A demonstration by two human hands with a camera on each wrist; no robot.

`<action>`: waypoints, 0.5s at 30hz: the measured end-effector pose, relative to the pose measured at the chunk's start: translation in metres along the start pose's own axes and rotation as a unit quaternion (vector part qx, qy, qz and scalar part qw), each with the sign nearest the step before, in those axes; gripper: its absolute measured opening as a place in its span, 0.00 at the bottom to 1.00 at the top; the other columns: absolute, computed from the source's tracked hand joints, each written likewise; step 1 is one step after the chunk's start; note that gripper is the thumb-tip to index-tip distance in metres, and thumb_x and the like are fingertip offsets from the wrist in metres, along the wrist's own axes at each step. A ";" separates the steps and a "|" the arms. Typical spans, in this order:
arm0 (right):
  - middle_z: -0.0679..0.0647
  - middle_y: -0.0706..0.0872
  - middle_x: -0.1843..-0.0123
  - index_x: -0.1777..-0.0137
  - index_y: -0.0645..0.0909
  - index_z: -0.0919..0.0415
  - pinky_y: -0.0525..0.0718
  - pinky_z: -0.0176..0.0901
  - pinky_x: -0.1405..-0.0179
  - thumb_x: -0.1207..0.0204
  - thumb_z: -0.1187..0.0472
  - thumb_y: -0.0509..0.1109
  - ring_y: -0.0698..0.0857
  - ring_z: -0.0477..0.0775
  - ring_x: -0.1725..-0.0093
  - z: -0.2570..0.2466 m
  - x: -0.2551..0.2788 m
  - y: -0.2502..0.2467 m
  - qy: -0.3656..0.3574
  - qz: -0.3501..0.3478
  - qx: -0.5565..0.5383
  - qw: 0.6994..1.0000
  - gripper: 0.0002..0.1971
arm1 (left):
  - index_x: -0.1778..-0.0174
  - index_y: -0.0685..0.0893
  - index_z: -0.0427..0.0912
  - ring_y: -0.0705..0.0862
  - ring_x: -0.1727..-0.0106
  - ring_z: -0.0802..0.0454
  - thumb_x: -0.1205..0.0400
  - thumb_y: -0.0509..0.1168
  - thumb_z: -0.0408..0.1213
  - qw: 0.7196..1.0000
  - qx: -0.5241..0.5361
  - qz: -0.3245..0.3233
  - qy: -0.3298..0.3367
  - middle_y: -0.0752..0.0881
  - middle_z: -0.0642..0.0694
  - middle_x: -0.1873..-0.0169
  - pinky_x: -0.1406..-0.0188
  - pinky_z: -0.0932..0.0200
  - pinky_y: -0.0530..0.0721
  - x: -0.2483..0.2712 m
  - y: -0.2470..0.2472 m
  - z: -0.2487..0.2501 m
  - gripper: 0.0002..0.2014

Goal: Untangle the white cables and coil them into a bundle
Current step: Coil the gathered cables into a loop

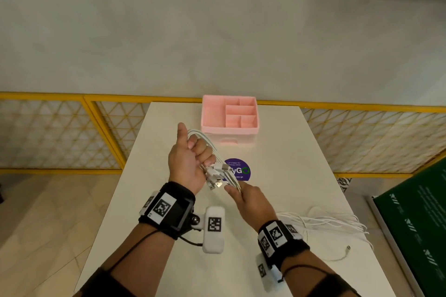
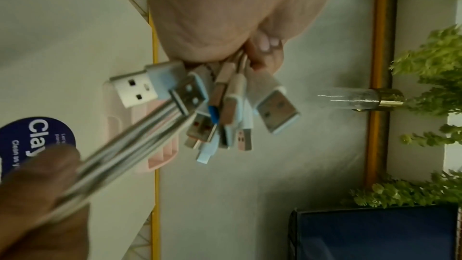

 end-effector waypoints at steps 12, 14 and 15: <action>0.53 0.79 0.63 0.65 0.69 0.54 0.81 0.53 0.57 0.15 0.41 0.58 0.77 0.54 0.63 -0.012 0.026 0.043 -0.040 -0.192 0.048 0.979 0.21 | 0.69 0.66 0.43 0.68 0.77 0.54 0.11 0.55 0.54 0.959 -0.247 0.037 0.131 0.67 0.50 0.78 0.70 0.57 0.77 -0.013 -0.031 -0.046 0.24; 0.53 0.80 0.63 0.64 0.70 0.55 0.80 0.52 0.58 0.16 0.40 0.58 0.77 0.54 0.63 -0.015 0.026 0.035 -0.048 -0.229 0.053 0.971 0.21 | 0.69 0.67 0.43 0.69 0.76 0.54 0.11 0.54 0.53 0.955 -0.258 0.048 0.140 0.69 0.50 0.77 0.69 0.57 0.76 -0.013 -0.042 -0.050 0.24; 0.54 0.79 0.63 0.62 0.71 0.57 0.79 0.52 0.59 0.15 0.41 0.58 0.77 0.55 0.63 -0.018 0.027 0.030 -0.057 -0.246 0.060 0.966 0.21 | 0.69 0.67 0.44 0.69 0.76 0.54 0.10 0.54 0.53 0.955 -0.256 0.053 0.142 0.69 0.51 0.77 0.68 0.57 0.76 -0.013 -0.046 -0.052 0.23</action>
Point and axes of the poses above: each hand's wrist, its own x-axis away from the middle knuckle, its own y-axis out of the palm, z = x × y, the point moved 2 cm from there along -x, towards the middle knuckle
